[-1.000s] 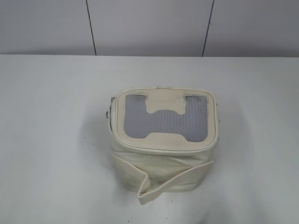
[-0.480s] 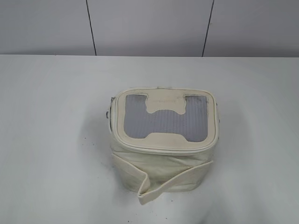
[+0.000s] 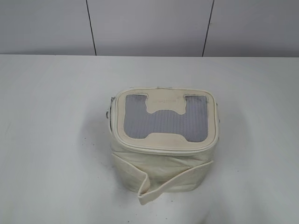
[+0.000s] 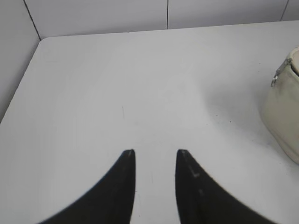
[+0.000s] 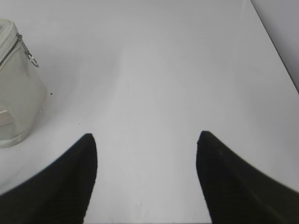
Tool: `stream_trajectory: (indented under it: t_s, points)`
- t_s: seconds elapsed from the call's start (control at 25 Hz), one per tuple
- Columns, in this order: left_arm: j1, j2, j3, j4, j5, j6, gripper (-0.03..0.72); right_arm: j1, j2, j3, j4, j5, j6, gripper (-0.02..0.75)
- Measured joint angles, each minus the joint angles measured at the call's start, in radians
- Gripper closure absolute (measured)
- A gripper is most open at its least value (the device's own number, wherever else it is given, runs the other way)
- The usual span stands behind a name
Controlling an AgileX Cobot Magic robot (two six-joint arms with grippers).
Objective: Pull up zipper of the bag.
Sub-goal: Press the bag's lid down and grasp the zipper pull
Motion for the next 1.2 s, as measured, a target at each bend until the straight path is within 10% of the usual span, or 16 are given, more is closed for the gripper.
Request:
stream_trajectory:
  t_s: [1.2]
  points:
    - [-0.081, 0.275, -0.034, -0.093, -0.158, 0.000, 0.449, 0.000, 0.209, -0.024, 0.035, -0.149, -0.003, 0.216]
